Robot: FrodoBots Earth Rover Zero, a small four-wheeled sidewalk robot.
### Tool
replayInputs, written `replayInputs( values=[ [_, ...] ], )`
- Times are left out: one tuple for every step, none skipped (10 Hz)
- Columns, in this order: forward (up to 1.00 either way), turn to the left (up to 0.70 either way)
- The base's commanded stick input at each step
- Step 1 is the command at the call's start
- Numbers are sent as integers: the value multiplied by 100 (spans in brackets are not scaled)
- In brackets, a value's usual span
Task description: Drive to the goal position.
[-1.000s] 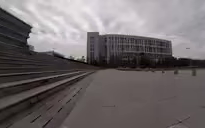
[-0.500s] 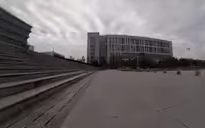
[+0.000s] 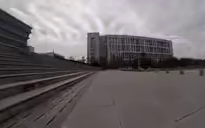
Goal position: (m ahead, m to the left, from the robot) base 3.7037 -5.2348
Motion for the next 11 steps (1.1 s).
replayInputs(
  values=[
    [70, 0],
    [70, 0],
    [70, 0],
    [70, 0],
    [70, 0],
    [70, 0],
    [70, -10],
    [70, -28],
    [70, -35],
    [70, -35],
    [70, -35]
  ],
)
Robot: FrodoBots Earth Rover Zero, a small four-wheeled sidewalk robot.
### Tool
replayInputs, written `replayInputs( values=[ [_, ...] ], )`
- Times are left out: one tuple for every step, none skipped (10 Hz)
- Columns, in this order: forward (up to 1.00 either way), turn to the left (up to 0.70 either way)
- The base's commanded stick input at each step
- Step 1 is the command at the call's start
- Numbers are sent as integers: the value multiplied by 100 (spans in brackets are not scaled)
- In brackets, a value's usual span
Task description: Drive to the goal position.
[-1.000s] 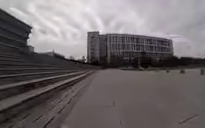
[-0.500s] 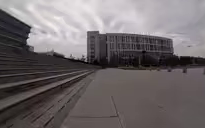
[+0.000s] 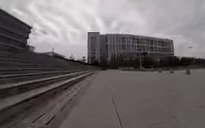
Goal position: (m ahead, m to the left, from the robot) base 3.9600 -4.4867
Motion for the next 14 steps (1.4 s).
replayInputs(
  values=[
    [70, -35],
    [70, -35],
    [70, -35],
    [70, -35],
    [70, -35],
    [70, -35],
    [70, -35],
    [70, -35],
    [70, -35],
    [70, -21],
    [70, -4],
    [70, -2],
    [70, 0],
    [70, 0]
  ],
)
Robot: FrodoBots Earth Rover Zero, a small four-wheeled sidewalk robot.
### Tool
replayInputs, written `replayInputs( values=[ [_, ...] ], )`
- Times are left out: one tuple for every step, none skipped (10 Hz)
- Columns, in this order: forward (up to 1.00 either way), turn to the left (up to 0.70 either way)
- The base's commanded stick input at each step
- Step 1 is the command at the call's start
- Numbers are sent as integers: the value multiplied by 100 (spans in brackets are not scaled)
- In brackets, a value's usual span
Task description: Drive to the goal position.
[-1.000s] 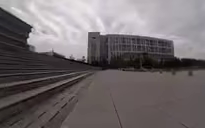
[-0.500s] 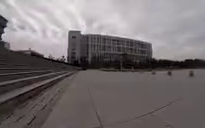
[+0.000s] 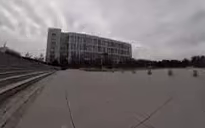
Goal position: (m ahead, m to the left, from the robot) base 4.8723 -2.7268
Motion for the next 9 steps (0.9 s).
replayInputs(
  values=[
    [70, 0],
    [70, 0],
    [70, 0],
    [70, 0],
    [70, 0],
    [70, 0],
    [70, 0],
    [70, 0],
    [70, 0]
  ],
)
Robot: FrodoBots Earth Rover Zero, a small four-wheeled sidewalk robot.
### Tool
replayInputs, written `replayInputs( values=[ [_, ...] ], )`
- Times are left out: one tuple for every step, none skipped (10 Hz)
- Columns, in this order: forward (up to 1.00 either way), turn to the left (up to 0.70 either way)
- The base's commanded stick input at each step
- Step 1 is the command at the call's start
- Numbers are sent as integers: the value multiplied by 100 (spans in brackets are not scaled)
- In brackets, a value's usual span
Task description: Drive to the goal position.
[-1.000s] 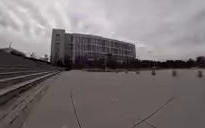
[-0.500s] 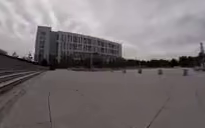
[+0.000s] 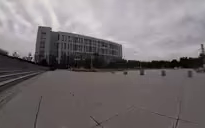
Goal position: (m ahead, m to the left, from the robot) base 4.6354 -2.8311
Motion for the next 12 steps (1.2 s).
replayInputs(
  values=[
    [70, 0],
    [70, -20],
    [70, -35],
    [70, -35],
    [70, -35],
    [70, -35],
    [70, -35],
    [70, -35],
    [70, -35],
    [70, -8],
    [70, 0],
    [70, 0]
  ],
)
